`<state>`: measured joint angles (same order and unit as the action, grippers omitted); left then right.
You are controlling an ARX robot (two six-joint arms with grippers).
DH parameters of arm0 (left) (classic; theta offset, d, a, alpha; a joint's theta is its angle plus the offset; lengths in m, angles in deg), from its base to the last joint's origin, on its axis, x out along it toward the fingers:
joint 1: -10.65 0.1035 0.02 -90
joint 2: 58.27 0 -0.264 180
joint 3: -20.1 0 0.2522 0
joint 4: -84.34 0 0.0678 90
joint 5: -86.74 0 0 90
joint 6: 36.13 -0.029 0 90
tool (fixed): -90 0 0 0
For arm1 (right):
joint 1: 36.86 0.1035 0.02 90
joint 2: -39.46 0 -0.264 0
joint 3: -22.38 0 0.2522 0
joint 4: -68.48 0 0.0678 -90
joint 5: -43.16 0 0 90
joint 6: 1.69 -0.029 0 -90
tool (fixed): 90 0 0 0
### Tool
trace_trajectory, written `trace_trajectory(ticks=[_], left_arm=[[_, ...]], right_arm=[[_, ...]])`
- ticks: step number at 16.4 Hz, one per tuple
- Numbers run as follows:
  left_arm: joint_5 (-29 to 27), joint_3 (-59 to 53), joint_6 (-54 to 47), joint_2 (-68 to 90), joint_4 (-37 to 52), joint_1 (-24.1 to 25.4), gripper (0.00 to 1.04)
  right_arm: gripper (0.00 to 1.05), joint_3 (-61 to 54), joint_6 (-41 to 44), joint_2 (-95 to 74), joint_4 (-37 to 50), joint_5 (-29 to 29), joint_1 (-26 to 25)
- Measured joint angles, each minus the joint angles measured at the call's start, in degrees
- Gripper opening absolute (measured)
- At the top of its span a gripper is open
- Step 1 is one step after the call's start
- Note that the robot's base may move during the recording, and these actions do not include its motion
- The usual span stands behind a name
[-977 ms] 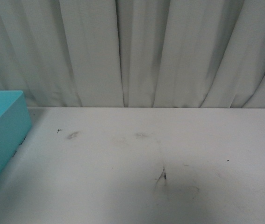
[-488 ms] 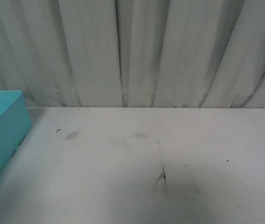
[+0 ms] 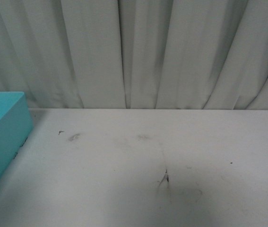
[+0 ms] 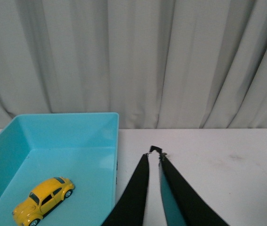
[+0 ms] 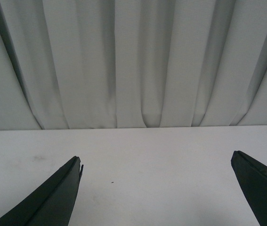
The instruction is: Wind up and store yellow beetle toy
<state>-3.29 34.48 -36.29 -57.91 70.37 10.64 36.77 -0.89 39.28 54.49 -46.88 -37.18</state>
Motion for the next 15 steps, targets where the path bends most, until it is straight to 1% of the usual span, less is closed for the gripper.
trace_trajectory(ticks=[7,8,9,15], left_arm=[[0.0,0.0,0.0,0.0,0.0,0.0,0.92],[0.0,0.0,0.0,0.0,0.0,0.0,0.98],[0.0,0.0,0.0,0.0,0.0,0.0,1.00],[0.0,0.0,0.0,0.0,0.0,0.0,0.97]], right_arm=[[0.98,0.0,0.0,0.0,0.0,0.0,0.0],[0.98,0.0,0.0,0.0,0.0,0.0,0.0],[0.98,0.0,0.0,0.0,0.0,0.0,0.0],[0.98,0.0,0.0,0.0,0.0,0.0,0.0]])
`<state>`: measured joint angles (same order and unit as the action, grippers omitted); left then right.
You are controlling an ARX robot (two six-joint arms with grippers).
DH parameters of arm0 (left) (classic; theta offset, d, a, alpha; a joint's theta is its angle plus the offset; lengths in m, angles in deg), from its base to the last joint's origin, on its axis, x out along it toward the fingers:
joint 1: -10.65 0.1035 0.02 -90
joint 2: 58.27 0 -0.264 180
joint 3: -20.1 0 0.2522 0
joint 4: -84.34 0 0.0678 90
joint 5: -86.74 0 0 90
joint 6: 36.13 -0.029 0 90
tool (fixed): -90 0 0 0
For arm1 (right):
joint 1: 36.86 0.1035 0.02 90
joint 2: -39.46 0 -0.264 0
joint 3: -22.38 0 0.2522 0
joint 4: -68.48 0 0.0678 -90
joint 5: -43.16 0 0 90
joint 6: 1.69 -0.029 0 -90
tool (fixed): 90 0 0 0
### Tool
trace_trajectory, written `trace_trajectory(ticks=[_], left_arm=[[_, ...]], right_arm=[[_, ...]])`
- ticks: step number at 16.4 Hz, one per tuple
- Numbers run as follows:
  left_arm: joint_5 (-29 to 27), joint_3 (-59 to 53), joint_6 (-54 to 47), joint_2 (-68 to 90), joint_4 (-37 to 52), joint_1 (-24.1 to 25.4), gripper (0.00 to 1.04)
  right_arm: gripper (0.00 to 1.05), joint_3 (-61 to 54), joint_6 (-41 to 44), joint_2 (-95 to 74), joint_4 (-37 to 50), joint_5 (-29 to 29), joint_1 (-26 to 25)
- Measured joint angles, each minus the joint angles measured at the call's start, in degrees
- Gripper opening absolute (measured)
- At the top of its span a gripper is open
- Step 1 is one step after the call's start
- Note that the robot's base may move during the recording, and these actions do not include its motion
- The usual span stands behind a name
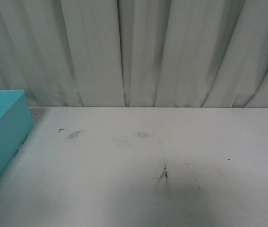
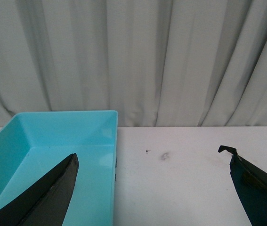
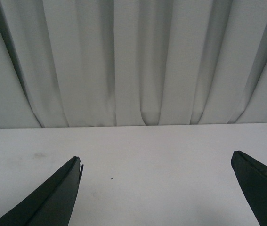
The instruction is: Wind up and store yellow beetle toy
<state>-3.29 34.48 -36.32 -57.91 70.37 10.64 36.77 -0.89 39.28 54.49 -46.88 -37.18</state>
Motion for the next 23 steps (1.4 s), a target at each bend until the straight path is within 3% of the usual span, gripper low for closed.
trace_trajectory(ticks=[23], left_arm=[[0.0,0.0,0.0,0.0,0.0,0.0,0.98]], right_arm=[[0.98,0.0,0.0,0.0,0.0,0.0,0.0]])
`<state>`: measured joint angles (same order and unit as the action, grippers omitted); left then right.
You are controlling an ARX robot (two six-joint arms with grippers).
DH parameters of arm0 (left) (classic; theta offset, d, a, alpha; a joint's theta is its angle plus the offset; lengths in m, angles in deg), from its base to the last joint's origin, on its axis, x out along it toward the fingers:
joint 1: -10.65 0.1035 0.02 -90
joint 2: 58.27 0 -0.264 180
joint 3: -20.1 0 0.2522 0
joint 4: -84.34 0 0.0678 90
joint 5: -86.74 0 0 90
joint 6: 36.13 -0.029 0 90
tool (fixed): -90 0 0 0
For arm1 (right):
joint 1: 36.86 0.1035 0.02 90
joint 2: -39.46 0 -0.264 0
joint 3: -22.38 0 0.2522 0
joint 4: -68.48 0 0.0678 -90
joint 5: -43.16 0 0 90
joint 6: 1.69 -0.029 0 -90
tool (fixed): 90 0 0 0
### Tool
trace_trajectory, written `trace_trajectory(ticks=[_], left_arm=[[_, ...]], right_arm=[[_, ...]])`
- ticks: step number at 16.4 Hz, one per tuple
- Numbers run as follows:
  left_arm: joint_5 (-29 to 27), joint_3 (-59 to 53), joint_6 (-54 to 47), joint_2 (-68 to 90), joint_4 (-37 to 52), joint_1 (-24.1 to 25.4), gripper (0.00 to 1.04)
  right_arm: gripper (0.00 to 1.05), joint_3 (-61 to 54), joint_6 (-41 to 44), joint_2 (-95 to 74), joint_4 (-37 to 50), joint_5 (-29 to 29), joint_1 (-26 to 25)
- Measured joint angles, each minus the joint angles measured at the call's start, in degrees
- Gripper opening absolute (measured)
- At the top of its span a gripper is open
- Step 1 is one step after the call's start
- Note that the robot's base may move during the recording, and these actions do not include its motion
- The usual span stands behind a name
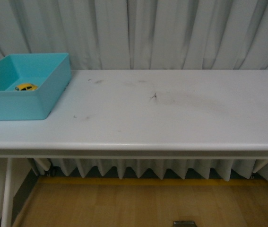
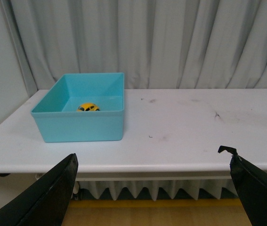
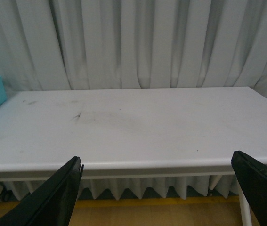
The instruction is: Wind up and store yellow beetle toy
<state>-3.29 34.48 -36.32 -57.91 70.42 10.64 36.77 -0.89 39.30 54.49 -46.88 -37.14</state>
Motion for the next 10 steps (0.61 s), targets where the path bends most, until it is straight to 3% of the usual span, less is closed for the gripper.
trace_trajectory(ticks=[10], left_arm=[[0.0,0.0,0.0,0.0,0.0,0.0,0.98]], right_arm=[[0.98,0.0,0.0,0.0,0.0,0.0,0.0]])
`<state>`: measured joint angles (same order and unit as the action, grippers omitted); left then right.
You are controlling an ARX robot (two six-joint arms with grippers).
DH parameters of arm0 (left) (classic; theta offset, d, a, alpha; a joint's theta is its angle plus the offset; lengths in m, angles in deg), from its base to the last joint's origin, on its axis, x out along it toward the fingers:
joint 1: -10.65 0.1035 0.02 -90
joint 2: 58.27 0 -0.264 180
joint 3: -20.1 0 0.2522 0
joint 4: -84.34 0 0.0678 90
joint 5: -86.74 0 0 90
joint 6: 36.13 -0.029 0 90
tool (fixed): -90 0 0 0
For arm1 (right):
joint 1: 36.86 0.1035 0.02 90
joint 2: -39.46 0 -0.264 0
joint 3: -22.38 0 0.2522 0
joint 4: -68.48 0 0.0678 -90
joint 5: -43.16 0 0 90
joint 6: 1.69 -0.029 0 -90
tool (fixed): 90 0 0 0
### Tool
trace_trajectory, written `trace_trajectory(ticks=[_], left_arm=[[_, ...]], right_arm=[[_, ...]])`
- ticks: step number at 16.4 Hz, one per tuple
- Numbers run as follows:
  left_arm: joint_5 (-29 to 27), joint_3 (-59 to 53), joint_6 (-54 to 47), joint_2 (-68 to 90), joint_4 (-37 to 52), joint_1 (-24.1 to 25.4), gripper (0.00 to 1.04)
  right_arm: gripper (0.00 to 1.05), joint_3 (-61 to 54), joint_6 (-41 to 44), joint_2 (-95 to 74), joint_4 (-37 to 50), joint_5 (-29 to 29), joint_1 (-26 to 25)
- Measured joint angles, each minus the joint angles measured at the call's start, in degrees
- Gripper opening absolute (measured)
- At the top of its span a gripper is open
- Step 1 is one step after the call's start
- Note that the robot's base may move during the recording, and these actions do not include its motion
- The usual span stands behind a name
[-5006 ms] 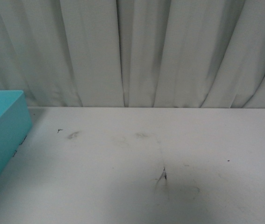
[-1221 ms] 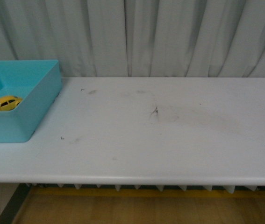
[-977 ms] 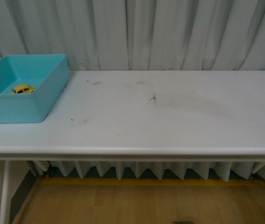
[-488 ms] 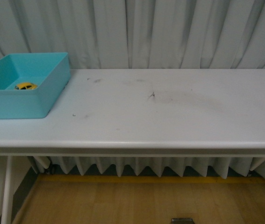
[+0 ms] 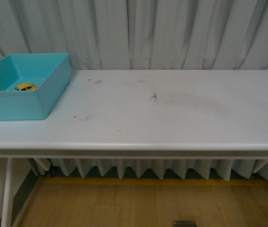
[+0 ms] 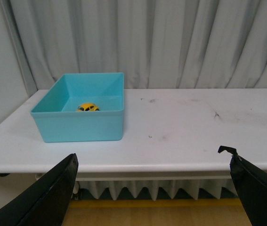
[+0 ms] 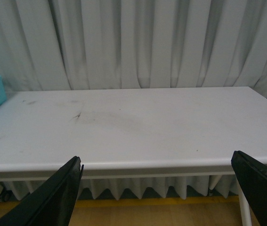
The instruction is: Wind up and store yellow beetle toy
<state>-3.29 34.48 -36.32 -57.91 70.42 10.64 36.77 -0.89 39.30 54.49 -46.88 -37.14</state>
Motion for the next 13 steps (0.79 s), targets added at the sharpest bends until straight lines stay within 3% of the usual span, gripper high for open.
trace_trajectory(ticks=[13], left_arm=[[0.0,0.0,0.0,0.0,0.0,0.0,0.98]], right_arm=[[0.98,0.0,0.0,0.0,0.0,0.0,0.0]])
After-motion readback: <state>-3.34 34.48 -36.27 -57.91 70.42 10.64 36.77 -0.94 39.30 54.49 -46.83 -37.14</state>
